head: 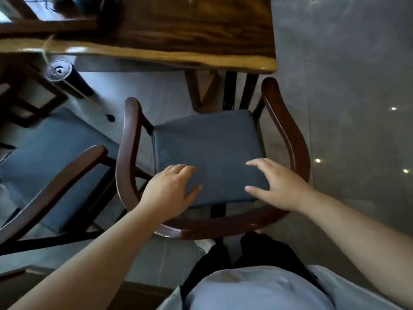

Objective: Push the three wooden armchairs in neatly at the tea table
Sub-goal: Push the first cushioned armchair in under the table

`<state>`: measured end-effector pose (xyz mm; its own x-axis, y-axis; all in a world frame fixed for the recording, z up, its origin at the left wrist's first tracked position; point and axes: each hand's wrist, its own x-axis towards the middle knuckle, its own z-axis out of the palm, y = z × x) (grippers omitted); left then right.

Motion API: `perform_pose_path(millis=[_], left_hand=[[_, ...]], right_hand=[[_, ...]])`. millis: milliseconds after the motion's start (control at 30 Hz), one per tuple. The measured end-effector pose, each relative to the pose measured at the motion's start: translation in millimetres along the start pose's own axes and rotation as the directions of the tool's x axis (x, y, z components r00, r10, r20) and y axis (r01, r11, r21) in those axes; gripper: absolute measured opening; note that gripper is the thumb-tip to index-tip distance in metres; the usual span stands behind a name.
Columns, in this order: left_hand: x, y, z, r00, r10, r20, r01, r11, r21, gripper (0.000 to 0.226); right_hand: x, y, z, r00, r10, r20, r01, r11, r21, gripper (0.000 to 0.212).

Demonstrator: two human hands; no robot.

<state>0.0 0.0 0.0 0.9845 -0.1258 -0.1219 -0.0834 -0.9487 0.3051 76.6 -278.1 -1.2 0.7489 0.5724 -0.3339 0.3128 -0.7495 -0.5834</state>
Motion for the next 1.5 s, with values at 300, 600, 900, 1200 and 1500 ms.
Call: perform_pose_path(millis=[300, 600, 900, 1200, 1500], left_hand=[[-45, -1, 33, 0.99, -0.082, 0.112, 0.084, 0.996, -0.017, 0.065], [-83, 15, 59, 0.975, 0.066, 0.213, -0.08, 0.995, 0.058, 0.057], [-70, 6, 62, 0.954, 0.049, 0.296, -0.078, 0.993, 0.089, 0.036], [-69, -4, 61, 0.958, 0.125, 0.259, -0.155, 0.983, 0.098, 0.028], [-54, -65, 25, 0.95, 0.119, 0.289, -0.163, 0.978, 0.131, 0.024]], right_hand=[[-20, 34, 26, 0.918, -0.013, 0.397, 0.018, 1.0, -0.009, 0.08], [-25, 67, 54, 0.914, -0.294, 0.279, 0.364, 0.899, -0.243, 0.047], [-26, 64, 61, 0.952, -0.234, 0.198, 0.284, 0.916, -0.283, 0.041], [-37, 43, 59, 0.978, -0.18, 0.109, 0.202, 0.948, -0.245, 0.03], [-7, -5, 81, 0.992, -0.114, 0.056, 0.123, 0.974, -0.193, 0.029]])
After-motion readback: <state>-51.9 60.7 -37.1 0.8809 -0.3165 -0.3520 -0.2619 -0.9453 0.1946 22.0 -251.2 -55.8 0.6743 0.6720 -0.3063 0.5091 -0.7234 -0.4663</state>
